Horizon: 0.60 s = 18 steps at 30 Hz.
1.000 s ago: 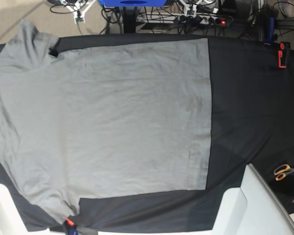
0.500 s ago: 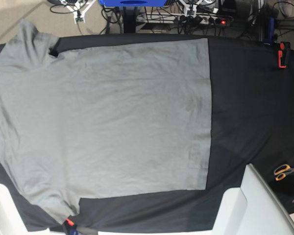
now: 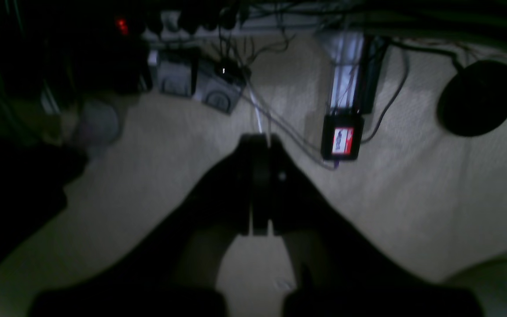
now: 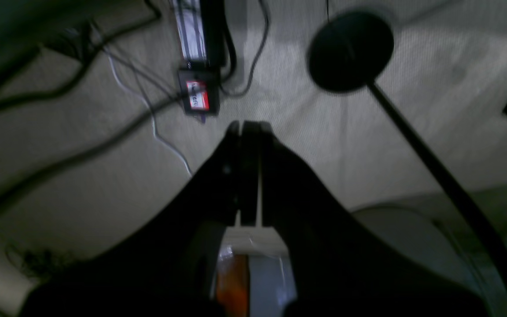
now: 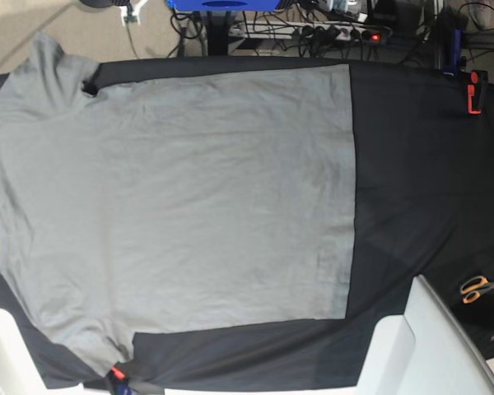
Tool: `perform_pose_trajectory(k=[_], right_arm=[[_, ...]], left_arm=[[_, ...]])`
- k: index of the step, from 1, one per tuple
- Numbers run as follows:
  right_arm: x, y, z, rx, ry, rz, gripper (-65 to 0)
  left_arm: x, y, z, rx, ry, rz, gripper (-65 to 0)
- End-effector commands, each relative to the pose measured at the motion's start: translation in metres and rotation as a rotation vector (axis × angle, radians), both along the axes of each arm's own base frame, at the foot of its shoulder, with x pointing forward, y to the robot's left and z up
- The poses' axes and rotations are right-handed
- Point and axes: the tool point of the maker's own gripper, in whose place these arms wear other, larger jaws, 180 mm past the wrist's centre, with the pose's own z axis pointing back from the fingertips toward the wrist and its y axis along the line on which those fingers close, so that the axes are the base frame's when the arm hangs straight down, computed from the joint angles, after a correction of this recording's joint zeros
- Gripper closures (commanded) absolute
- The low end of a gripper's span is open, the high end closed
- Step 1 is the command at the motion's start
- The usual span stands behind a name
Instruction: Fold the T-shirt properly
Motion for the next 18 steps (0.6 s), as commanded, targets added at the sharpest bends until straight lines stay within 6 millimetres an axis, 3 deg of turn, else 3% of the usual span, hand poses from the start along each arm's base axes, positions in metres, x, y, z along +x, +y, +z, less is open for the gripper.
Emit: perform_pose_trajectory(k=[1,4,9,15,18], right_arm=[[-0.003,-0.015,0.005,-0.030,-0.004,0.003,-0.6],[0.001,-0.026,0.021,-0.053,-0.026,-0.011,-0.6],[0.002,-0.073,0.053,-0.153,-0.055,-0.136,-0.6],[0.010,-0.112,0.091,-0.241,-0.097,-0.194,-0.6],[0.038,-0.128,0.120,-0.281,-0.175,-0.209,-0.6]], left_arm=[[0.000,0.010,0.007,0.019,-0.032,-0.015,0.0],[-0.007,0.010,0.024,0.016,-0.072,-0.035,0.0],[-0.009,0.015,0.050,0.020,-0.129,-0.056,0.0],[0.021,0.064,0.101,0.135,-0.281,0.010,0.0],[0.050,0.087,0.129,0.190,-0.381,0.036,0.0]])
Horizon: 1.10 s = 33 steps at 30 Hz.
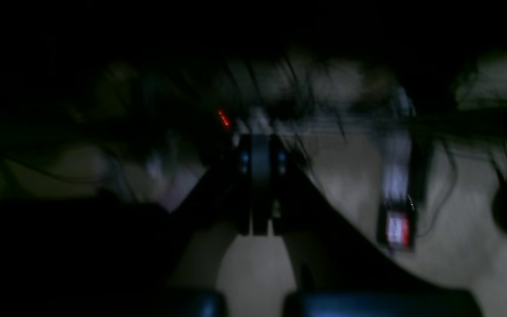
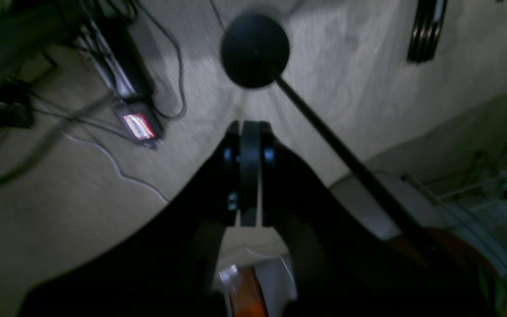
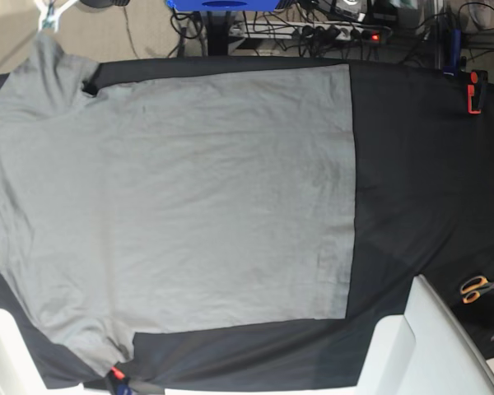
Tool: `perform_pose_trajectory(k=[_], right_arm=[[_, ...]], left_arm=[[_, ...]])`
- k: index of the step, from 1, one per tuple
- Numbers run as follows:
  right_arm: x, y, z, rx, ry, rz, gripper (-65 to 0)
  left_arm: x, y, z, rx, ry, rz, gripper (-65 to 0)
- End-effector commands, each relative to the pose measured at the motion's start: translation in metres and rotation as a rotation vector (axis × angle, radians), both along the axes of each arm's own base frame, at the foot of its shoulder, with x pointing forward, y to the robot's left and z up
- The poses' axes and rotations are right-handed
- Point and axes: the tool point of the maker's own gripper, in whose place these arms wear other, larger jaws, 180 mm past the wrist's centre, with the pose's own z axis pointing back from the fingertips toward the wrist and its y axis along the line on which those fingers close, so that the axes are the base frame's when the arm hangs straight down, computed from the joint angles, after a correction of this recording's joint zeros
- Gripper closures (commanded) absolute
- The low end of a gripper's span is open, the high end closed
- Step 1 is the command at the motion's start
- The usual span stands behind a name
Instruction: Fold the T-shirt properly
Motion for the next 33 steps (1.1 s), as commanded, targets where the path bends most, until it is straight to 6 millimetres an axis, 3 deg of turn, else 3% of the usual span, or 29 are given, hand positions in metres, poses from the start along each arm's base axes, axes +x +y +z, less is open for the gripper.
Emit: perform_pose_trajectory(k=[1,6,8,11,13,16,18,21,25,33], right_arm=[[0.018,-0.018,0.020,-0.055,-0.065,0.006,-0.6],[0.087,-0.042,0.092,-0.160,-0.298,0.002,-1.5],[0.118,-0.039,0.114,-0.130,-0.405,0.026,-2.6],[0.157,-0.027,0.133,0.024,-0.558,0.080,-12.9],[0.176,-0.026,0.146,0.127,-0.640,0.109,-26.0],[0.183,-0.038,0.148,0.214,-0.671,0.112,-44.9],[0.180,-0.067,0.144,0.208,-0.688,-0.026,-50.7],[0.172,-0.101,0.129,0.217,-0.675,-0.179,-50.7],[0.163,-0.130,0.103,0.277,-0.634,-0.291,-50.7],[0.161,-0.140,0.073,0.370,-0.612,-0.384,-50.7]], left_arm=[[0.011,0.009,0.016,0.005,-0.058,0.007,0.0],[0.079,0.000,0.081,-0.211,-0.263,0.036,0.0],[0.099,0.000,0.101,-0.264,-0.302,0.043,0.0],[0.123,0.008,0.118,-0.306,-0.338,0.069,0.0],[0.131,0.018,0.121,-0.311,-0.323,0.099,0.0],[0.144,0.026,0.128,-0.324,-0.312,0.046,-0.7],[0.152,0.021,0.134,-0.351,-0.318,-0.029,-1.3],[0.151,0.025,0.135,-0.347,-0.278,-0.055,-2.0],[0.147,0.031,0.127,-0.338,-0.209,-0.033,-2.0],[0.146,0.029,0.125,-0.343,-0.201,-0.032,-2.0]])
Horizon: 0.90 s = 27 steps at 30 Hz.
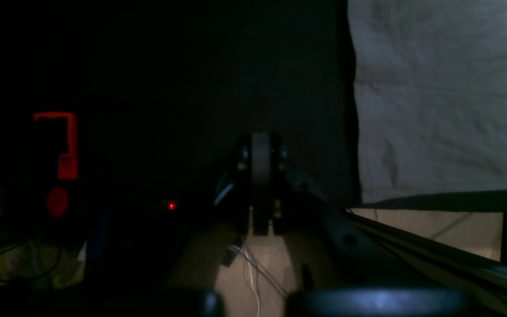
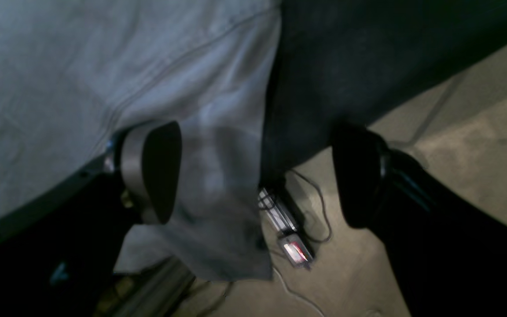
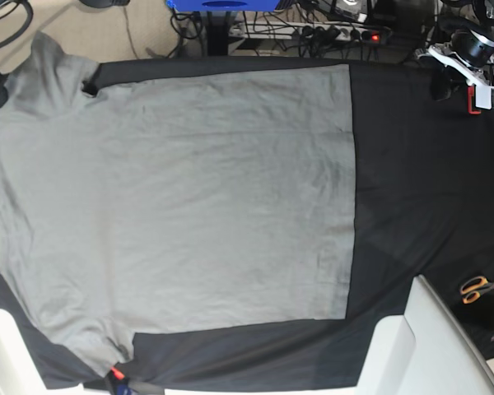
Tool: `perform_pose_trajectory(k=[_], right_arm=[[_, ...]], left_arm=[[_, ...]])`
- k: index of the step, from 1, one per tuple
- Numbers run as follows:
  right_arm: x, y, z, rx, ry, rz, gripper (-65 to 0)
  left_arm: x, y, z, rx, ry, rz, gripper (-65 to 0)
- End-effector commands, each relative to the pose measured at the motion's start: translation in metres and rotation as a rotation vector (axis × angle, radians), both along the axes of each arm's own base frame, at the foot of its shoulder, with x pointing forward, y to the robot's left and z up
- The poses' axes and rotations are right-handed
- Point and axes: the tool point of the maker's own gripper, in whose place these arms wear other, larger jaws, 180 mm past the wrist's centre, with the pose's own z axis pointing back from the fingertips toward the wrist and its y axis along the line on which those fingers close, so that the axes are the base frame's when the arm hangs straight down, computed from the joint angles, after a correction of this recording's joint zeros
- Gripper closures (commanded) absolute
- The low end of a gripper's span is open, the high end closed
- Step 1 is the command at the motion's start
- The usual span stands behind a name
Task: Fold the T-shirt properly
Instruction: 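Move both grippers down to the shirt's side edge near the arms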
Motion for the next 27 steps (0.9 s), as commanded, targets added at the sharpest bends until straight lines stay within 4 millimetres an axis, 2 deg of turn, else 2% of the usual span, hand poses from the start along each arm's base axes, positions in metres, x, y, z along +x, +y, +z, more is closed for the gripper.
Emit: perform_pose_trajectory(k=[1,10,14,19,20,24,27], right_arm=[[0.010,-0.013,0.011,-0.034,-0.046,-0.006,-50.7],[0.021,0.001,-0.010,0.021,-0.049,0.026,-50.7],[0.016,0.015,-0.018,0.052,-0.029,0.033,-50.7],[0.011,0.025,-0.017,0.065,0.009,0.068,-50.4],[0.007,0.025,-0.018,0.068,0.019,0.070,-48.6],[0.005,0.028,-0.020,0.075,0.025,0.069,-33.8],[0.001,0.032,-0.023,0.084,0.031,0.068,-31.5]], left_arm=[[0.002,0.003,0.006,0.005,-0.025,0.000,-2.0],[-0.009,0.009,-0.009,-0.021,0.015,0.036,-1.2],[-0.012,0.006,-0.013,-0.036,0.019,0.050,-1.2],[-0.010,0.002,-0.015,-0.052,0.010,0.060,-1.6],[-0.012,0.000,-0.018,-0.063,0.013,0.070,-1.8],[-0.005,-0.003,-0.019,-0.073,-0.005,0.078,-2.0],[-0.005,-0.005,-0.022,-0.089,-0.007,0.089,-2.1]])
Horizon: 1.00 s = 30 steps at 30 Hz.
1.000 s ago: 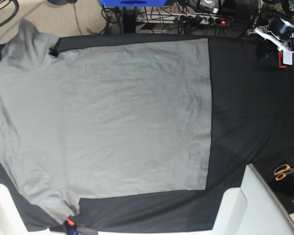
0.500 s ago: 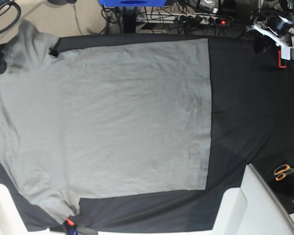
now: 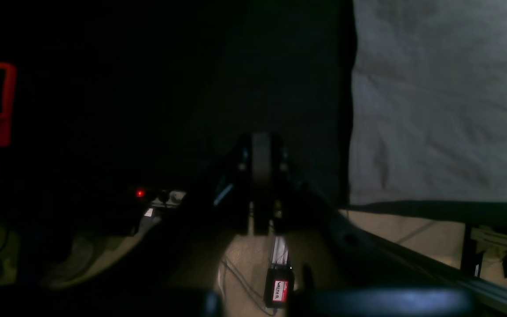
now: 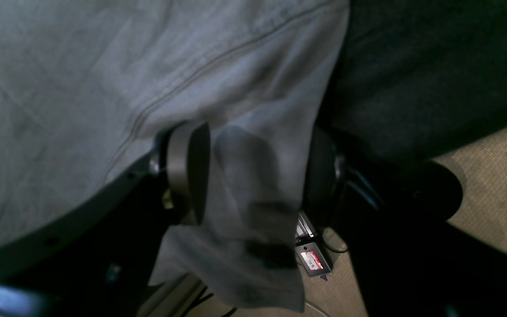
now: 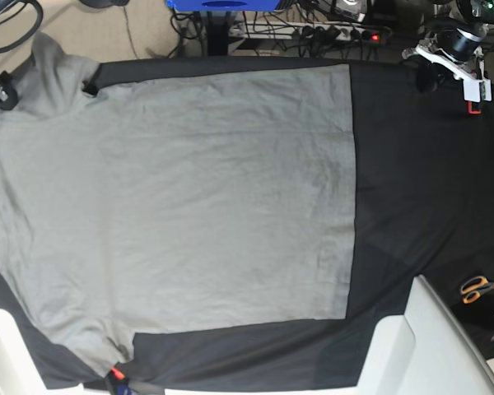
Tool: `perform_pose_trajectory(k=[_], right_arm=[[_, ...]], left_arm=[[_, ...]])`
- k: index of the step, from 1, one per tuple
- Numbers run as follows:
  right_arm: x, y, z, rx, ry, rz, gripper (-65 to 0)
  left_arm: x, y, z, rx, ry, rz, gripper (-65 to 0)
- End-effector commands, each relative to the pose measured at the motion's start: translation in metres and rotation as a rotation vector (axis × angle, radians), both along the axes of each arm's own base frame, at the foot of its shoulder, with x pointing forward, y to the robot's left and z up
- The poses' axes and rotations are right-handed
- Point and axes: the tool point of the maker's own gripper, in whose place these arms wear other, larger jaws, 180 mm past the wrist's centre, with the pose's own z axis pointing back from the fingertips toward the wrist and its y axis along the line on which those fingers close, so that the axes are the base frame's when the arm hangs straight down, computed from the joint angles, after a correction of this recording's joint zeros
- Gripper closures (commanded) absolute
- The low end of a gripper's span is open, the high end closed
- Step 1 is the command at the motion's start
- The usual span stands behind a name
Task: Fold the T-shirt properly
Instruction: 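Move both grippers down to the shirt's side edge near the arms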
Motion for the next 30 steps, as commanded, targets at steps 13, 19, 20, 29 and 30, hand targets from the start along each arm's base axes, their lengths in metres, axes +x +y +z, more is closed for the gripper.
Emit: perform_pose_trajectory(k=[13,19,20,29,30], right_arm=[[-0.011,0.006,-0.006,0.014,0.046,0.020,-0.6],[-0.011,0.006,-0.006,0.014,0.046,0.020,-0.3],[-0.011,0.006,-0.006,0.014,0.047,0.021,-0.3],[-0.010,0.006,-0.006,0.012,0.045,0.021,-0.3],[-0.010,0.006,-0.006,0.012,0.045,0.021,-0.3]], left_arm=[[0.002,-0.015,-0.004,-0.052,-0.029,0.014,-33.9],[-0.003,-0.053,-0.044,-0.176,0.052,-0.018,-33.7],[-0.001,-0.059,-0.047,-0.190,0.053,-0.026,-33.7],[0.006,-0.092,-0.054,-0.248,0.018,-0.070,-33.7],[0.005,-0.093,-0.058,-0.256,0.027,-0.068,-33.7]])
